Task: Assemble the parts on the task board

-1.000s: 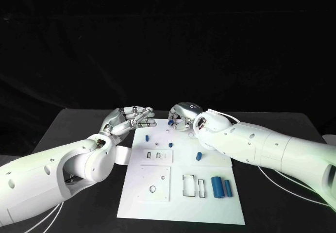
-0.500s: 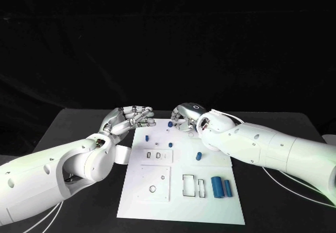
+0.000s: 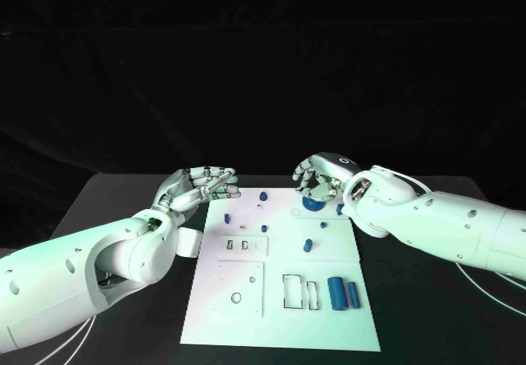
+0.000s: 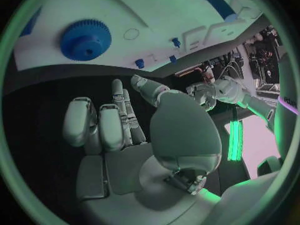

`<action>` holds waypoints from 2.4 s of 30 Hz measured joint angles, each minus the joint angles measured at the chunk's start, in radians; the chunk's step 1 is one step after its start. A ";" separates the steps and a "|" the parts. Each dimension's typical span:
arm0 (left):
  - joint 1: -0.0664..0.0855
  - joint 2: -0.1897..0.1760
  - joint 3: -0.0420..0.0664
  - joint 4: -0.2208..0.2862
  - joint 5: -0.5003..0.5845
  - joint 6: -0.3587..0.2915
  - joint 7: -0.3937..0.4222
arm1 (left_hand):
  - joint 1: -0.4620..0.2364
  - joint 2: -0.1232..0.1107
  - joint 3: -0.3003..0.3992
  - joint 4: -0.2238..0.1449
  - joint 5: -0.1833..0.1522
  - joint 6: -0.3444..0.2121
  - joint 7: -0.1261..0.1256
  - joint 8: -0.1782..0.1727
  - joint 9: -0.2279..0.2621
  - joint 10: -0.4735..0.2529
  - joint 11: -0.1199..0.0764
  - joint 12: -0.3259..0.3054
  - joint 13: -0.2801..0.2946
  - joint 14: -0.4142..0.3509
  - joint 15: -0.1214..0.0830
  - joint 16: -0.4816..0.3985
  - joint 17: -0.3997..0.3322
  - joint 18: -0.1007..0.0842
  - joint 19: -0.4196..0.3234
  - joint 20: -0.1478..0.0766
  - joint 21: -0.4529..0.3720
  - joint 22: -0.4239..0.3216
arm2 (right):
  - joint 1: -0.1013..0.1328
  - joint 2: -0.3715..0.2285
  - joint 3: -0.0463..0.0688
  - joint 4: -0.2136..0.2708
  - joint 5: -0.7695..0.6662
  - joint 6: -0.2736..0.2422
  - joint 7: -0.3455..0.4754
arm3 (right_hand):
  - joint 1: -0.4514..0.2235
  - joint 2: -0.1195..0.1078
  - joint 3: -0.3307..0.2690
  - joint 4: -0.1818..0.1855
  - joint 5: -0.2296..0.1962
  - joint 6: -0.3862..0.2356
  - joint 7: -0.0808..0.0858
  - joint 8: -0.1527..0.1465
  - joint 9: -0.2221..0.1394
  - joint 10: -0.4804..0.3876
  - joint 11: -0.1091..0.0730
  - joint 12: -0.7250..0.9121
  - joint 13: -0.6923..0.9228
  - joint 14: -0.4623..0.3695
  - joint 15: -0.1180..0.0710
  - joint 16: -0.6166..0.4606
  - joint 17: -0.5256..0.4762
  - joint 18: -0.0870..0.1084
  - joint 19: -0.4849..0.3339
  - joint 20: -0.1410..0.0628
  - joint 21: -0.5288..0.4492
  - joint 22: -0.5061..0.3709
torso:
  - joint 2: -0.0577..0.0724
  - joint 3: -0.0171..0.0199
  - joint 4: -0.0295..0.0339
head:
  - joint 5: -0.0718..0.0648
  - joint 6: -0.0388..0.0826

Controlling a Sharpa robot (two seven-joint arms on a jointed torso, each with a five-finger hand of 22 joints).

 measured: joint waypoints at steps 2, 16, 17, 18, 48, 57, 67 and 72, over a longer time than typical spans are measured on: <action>0.000 -0.001 0.000 -0.002 0.000 0.000 0.000 | 0.000 0.000 0.002 -0.002 0.000 0.000 0.000 0.000 0.000 0.000 0.000 0.000 0.000 0.000 0.000 0.000 0.000 0.000 0.000 0.000 0.000 0.000 | 0.005 -0.020 0.001 0.010 0.021 0.009 -0.003 | -0.009 -0.009 -0.020 0.006 0.012 -0.006 -0.006 0.000 0.003 0.026 -0.006 0.024 0.020 -0.002 -0.006 0.005 0.006 0.000 0.007 -0.007 0.007 0.011 | -0.001 0.0004 -0.0016 | -0.001 0.000; 0.000 0.001 0.000 -0.009 0.000 0.002 0.000 | 0.000 0.000 0.002 -0.002 0.000 0.000 0.000 0.000 0.000 0.000 0.000 0.000 0.000 0.000 0.000 0.000 0.001 0.000 0.000 0.000 0.000 0.000 | 0.014 -0.067 0.003 -0.009 0.119 0.142 -0.041 | 0.026 -0.011 -0.189 0.079 0.048 -0.109 -0.002 0.020 0.070 -0.025 -0.007 0.830 0.800 0.000 -0.014 0.158 0.214 -0.031 0.082 -0.006 0.085 0.110 | -0.004 0.0024 -0.0057 | -0.009 -0.002; 0.000 0.001 0.000 -0.009 0.000 0.003 0.000 | 0.000 0.000 0.002 -0.002 0.000 0.000 0.000 0.000 0.000 0.000 0.000 0.000 0.000 0.000 0.000 0.000 0.001 0.000 0.000 0.000 0.000 0.000 | 0.013 -0.062 0.003 -0.017 0.121 0.150 -0.044 | 0.026 -0.011 -0.190 0.081 0.048 -0.112 0.002 0.020 0.072 -0.013 -0.005 0.862 0.833 0.000 -0.014 0.164 0.215 -0.031 0.084 -0.004 0.088 0.110 | -0.004 0.0022 -0.0052 | -0.009 -0.002; 0.000 0.002 0.000 -0.009 0.000 0.003 0.000 | 0.000 0.000 0.002 -0.002 0.000 0.000 0.000 0.000 0.000 0.000 0.000 0.000 0.000 0.000 0.000 0.000 0.001 0.000 0.000 0.000 0.000 0.000 | 0.011 -0.058 0.003 -0.022 0.123 0.156 -0.046 | 0.026 -0.011 -0.193 0.083 0.048 -0.114 0.003 0.023 0.073 -0.002 -0.004 0.890 0.861 0.000 -0.014 0.170 0.215 -0.031 0.085 -0.003 0.089 0.110 | -0.004 0.0023 -0.0045 | -0.010 -0.003; 0.000 0.002 0.000 -0.010 0.000 0.007 -0.001 | 0.000 0.000 0.002 -0.002 0.000 0.000 0.000 0.000 0.000 0.000 0.000 0.000 0.000 0.000 0.000 0.000 0.002 0.000 0.000 0.000 0.000 -0.001 | -0.017 0.015 -0.005 -0.105 0.126 0.215 -0.072 | 0.046 0.010 -0.199 0.094 0.057 -0.128 0.004 0.051 0.091 0.038 0.000 1.012 0.981 0.000 -0.007 0.191 0.215 -0.031 0.088 0.001 0.093 0.109 | -0.003 0.0021 -0.0070 | -0.003 -0.012; 0.000 0.002 0.000 -0.011 0.000 0.008 -0.003 | 0.000 0.000 0.002 -0.002 0.000 0.000 0.000 0.000 0.000 0.000 0.000 0.000 0.000 0.000 0.000 0.000 0.002 0.000 0.000 0.000 0.000 -0.001 | -0.018 0.019 -0.006 -0.105 0.117 0.211 -0.072 | 0.072 0.035 -0.154 0.087 0.016 -0.081 -0.004 0.079 0.098 0.071 -0.008 1.062 1.030 0.000 -0.007 0.195 0.215 -0.031 0.099 -0.003 0.104 0.109 | -0.003 0.0028 -0.0068 | -0.003 -0.013; 0.000 0.002 0.000 -0.011 0.000 0.009 -0.004 | 0.000 0.000 0.006 -0.006 0.000 0.000 0.000 0.000 0.000 0.000 0.000 0.000 0.000 0.000 0.000 -0.004 0.004 0.000 0.000 0.000 -0.004 -0.002 | -0.023 0.021 -0.007 -0.097 0.061 0.182 -0.076 | 0.076 0.039 -0.137 0.084 0.010 -0.055 -0.012 0.086 0.098 0.092 -0.014 1.085 1.054 0.000 -0.007 0.199 0.215 -0.031 0.103 -0.006 0.111 0.109 | -0.003 0.0028 -0.0065 | -0.002 -0.016; 0.000 0.001 0.000 -0.011 0.000 0.009 -0.005 | 0.000 0.000 0.006 -0.006 0.000 0.000 0.000 0.000 0.000 0.000 0.000 0.000 0.000 0.000 0.000 -0.004 0.004 0.000 0.000 0.000 -0.004 -0.002 | -0.026 0.018 -0.008 -0.076 0.011 0.157 -0.084 | 0.075 0.039 -0.127 0.087 0.019 -0.046 -0.019 0.091 0.098 0.096 -0.018 1.088 1.060 0.000 -0.007 0.199 0.214 -0.031 0.106 -0.010 0.111 0.109 | -0.003 0.0028 -0.0062 | -0.002 -0.016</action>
